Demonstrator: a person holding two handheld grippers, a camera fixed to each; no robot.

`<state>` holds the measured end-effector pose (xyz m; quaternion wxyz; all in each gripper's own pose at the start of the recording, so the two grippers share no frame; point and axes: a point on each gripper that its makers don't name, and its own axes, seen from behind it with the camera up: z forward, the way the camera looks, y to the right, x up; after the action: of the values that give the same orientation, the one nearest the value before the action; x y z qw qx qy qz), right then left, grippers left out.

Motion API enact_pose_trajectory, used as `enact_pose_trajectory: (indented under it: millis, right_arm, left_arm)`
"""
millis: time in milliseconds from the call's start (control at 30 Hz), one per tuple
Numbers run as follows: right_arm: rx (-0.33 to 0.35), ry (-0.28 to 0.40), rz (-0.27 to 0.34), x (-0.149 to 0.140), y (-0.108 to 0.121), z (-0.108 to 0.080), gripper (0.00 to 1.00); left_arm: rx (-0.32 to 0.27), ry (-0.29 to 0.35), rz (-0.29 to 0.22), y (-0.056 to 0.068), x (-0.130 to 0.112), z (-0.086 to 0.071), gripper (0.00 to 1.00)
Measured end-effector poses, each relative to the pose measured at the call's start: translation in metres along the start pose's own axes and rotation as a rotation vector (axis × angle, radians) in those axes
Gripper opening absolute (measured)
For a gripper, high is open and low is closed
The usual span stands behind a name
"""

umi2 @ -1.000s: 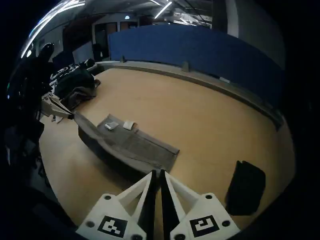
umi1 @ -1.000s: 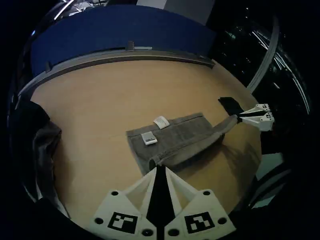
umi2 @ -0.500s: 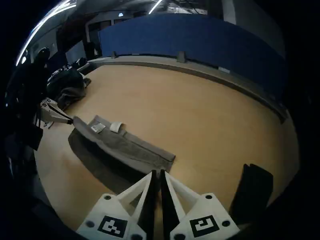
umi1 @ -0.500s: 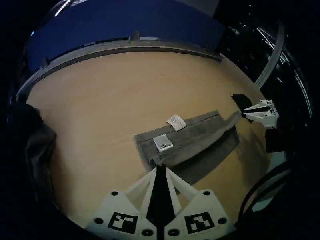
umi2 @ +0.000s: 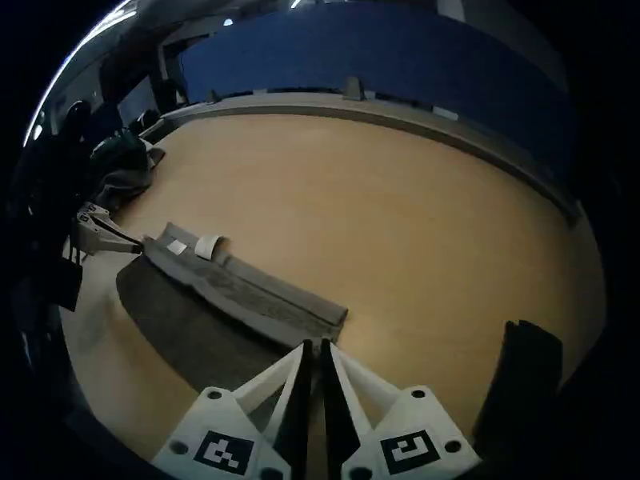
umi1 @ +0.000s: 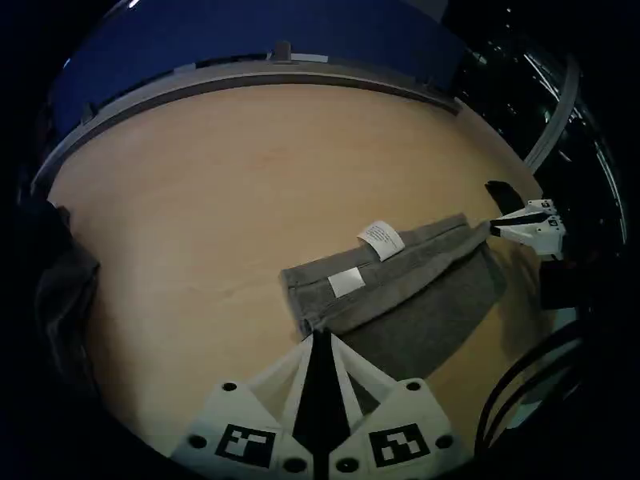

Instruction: Fold towel

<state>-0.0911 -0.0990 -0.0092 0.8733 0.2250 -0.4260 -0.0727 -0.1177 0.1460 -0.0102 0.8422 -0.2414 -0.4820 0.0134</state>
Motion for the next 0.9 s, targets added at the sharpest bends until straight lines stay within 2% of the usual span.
enact_pose_trajectory:
  millis: [133,267,333,467,533,600,733,867,900]
  right_arm:
    - [-0.009,-0.002,-0.005,-0.001,0.002,0.003,0.15]
    - [-0.033,0.002,-0.017,-0.001,0.005,0.005,0.33]
    - [-0.04,0.005,-0.022,0.0,0.007,0.004,0.37]
    - [-0.054,0.01,-0.026,0.001,0.011,0.004,0.42]
    - [-0.064,0.015,-0.024,0.001,0.015,0.004,0.43]
    - [-0.074,0.021,-0.022,0.003,0.018,0.004,0.46]
    - [-0.083,0.033,-0.02,0.007,0.019,0.004,0.49]
    - [-0.083,0.044,-0.027,0.011,0.018,0.003,0.53]
    - [-0.081,0.046,-0.029,0.011,0.017,0.003,0.56]
  left_arm:
    - [0.02,-0.007,-0.008,-0.004,-0.002,0.004,0.01]
    - [0.043,-0.004,-0.001,-0.007,0.0,0.005,0.04]
    - [0.053,0.001,0.004,-0.009,0.002,0.005,0.06]
    - [0.069,0.021,0.006,-0.013,0.009,0.0,0.25]
    - [0.071,0.032,-0.001,-0.015,0.013,-0.002,0.41]
    - [0.075,0.04,-0.007,-0.016,0.016,-0.005,0.48]
    - [0.079,0.049,-0.009,-0.017,0.019,-0.009,0.55]
    - [0.072,0.055,0.001,-0.015,0.019,-0.012,0.68]
    - [0.073,0.057,0.002,-0.014,0.02,-0.013,0.74]
